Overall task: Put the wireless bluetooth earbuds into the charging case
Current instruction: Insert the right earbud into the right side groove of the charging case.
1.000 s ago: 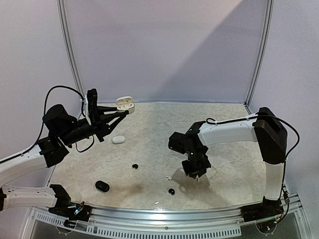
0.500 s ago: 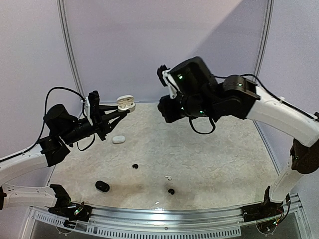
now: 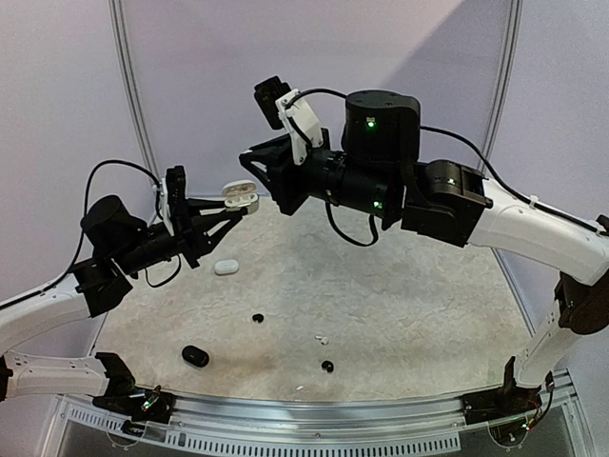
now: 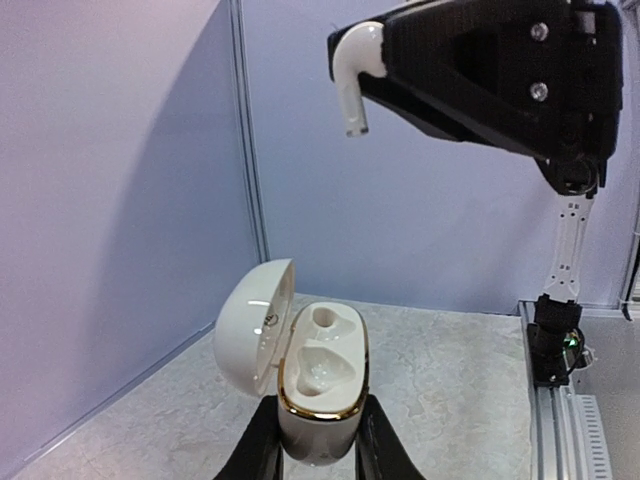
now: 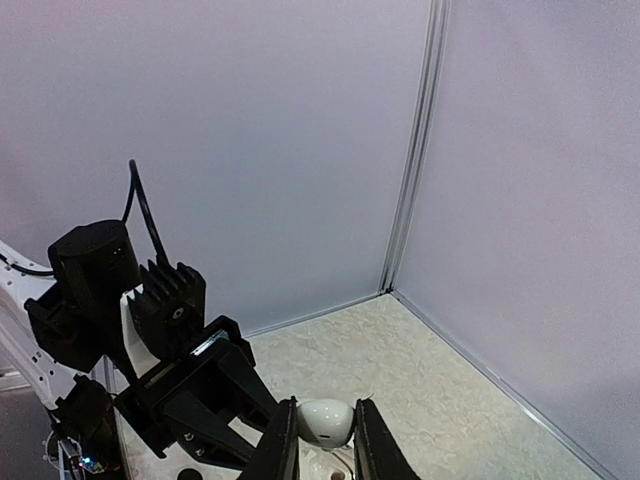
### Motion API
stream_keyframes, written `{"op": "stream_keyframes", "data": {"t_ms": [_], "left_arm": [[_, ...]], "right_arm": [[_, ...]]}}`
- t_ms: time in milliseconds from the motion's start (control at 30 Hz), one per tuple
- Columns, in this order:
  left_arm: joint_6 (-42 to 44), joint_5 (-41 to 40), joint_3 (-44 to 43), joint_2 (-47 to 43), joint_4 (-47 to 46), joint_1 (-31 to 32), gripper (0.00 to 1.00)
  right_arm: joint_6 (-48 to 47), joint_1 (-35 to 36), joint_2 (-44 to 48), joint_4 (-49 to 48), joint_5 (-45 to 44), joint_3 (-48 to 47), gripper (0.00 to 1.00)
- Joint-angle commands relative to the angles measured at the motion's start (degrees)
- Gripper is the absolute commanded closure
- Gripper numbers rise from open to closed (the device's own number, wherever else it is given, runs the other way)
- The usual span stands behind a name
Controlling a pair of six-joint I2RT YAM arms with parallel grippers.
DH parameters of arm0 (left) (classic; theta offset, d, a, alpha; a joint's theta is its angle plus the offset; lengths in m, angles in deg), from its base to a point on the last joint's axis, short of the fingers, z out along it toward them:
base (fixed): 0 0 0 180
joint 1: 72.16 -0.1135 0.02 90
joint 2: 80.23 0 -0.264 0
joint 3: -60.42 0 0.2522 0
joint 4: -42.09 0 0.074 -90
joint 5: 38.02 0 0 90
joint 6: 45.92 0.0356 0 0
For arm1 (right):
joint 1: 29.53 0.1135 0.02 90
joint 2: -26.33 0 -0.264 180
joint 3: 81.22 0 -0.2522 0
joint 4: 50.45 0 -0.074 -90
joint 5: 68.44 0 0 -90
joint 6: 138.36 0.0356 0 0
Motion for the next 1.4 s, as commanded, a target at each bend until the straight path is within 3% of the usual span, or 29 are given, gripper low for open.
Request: {"op": "stream_keyframes", "data": {"t_ms": [0,267,1367], "left_arm": [[-5.7,2.3,-1.8,-0.4,-0.4,0.9,1.0],[-8.2,3.1,-2.3,0.1,-1.1,0.8,1.0],[-5.1,3.7,-2.1,0.0,-1.6,0.9,1.0]], "right_arm": [[-5.5,0.4,-0.7,-3.5,2.5,1.5,1.0],[-6.2,0.4,-0.3,0.2,1.2,3.7,1.0],[-5.8,-0.5,-2.2,4.1,-1.5,4.6,1.0]]}}
